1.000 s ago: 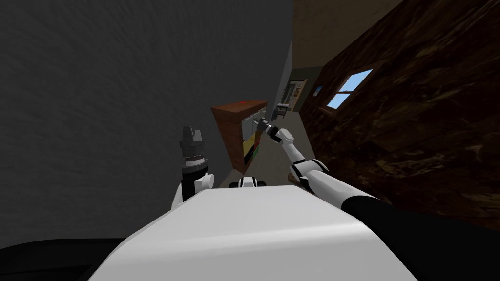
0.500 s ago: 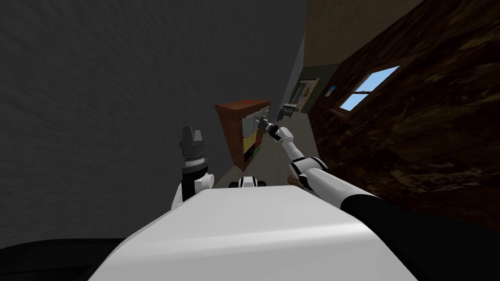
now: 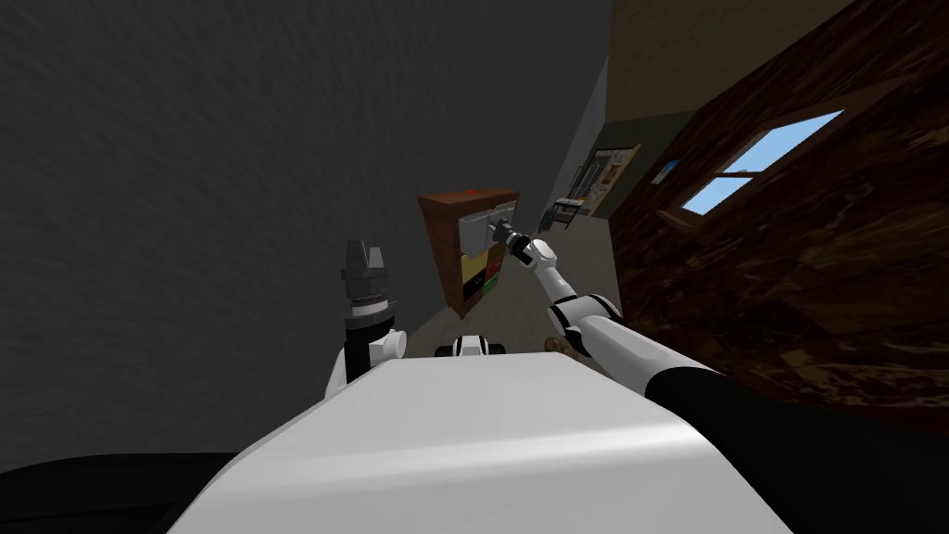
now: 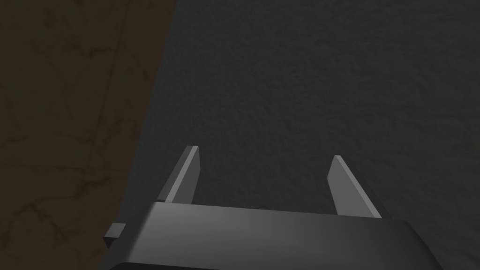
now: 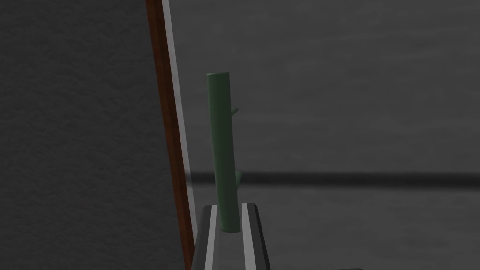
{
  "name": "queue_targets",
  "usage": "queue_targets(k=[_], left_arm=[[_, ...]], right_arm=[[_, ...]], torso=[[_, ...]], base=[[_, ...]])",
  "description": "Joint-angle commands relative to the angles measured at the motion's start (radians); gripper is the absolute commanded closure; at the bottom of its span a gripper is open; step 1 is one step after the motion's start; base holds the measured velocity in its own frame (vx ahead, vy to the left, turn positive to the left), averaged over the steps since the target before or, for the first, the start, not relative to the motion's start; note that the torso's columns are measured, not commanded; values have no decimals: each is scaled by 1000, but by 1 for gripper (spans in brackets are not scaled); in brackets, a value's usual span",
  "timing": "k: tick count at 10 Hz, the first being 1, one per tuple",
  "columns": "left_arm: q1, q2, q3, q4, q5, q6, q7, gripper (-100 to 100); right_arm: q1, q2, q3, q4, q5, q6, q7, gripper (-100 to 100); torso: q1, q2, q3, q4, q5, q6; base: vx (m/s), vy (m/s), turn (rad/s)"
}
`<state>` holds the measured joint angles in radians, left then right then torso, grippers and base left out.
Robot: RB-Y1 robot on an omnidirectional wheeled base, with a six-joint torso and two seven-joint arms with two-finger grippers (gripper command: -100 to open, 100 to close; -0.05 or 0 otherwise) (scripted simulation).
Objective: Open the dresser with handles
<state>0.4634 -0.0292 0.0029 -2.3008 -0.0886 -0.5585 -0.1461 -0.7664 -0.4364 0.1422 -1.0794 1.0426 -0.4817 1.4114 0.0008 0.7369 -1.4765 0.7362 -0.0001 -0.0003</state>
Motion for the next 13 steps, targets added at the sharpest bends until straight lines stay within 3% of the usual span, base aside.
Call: queue_targets(k=[1, 4, 5, 7, 10, 11, 12, 13], left_arm=[[0, 0, 0, 0, 0, 0, 0, 0], [0, 0, 0, 0, 0, 0, 0, 0], [0, 0, 0, 0, 0, 0, 0, 0], [0, 0, 0, 0, 0, 0, 0, 0], [0, 0, 0, 0, 0, 0, 0, 0], [0, 0, 0, 0, 0, 0, 0, 0], [0, 0, 0, 0, 0, 0, 0, 0], [0, 0, 0, 0, 0, 0, 0, 0]], right_arm=[[-4, 1, -3, 8, 6, 20, 1, 100], [-4, -9, 0, 5, 3, 10, -8, 100], [-46, -39, 10, 25, 4, 13, -45, -100], [-85, -71, 24, 44, 6, 12, -85, -100], [-136, -112, 41, 69, 7, 11, -139, -100], [-115, -104, 42, 59, 9, 9, -127, -100], [-117, -105, 44, 60, 9, 9, -134, 0], [-117, -105, 44, 60, 9, 9, -133, 0]], torso=[[1, 0, 0, -1, 0, -1], [-3, 4, 2, 1, -1, 2], [-2, 4, 2, 1, -1, 1], [6, -6, -4, -2, 2, -2], [-1, 0, 0, 2, 0, 0], [-2, 2, 1, 6, 0, 0], [-2, 3, 2, 5, 0, 1], [-2, 3, 2, 3, 0, 1]], base=[[-62, -69, 49], [-131, -95, -50], [-86, -24, 11], [-20, 36, 19], [-14, 39, 15], [-7, 14, 8], [0, 0, 0], [0, 0, 0]])
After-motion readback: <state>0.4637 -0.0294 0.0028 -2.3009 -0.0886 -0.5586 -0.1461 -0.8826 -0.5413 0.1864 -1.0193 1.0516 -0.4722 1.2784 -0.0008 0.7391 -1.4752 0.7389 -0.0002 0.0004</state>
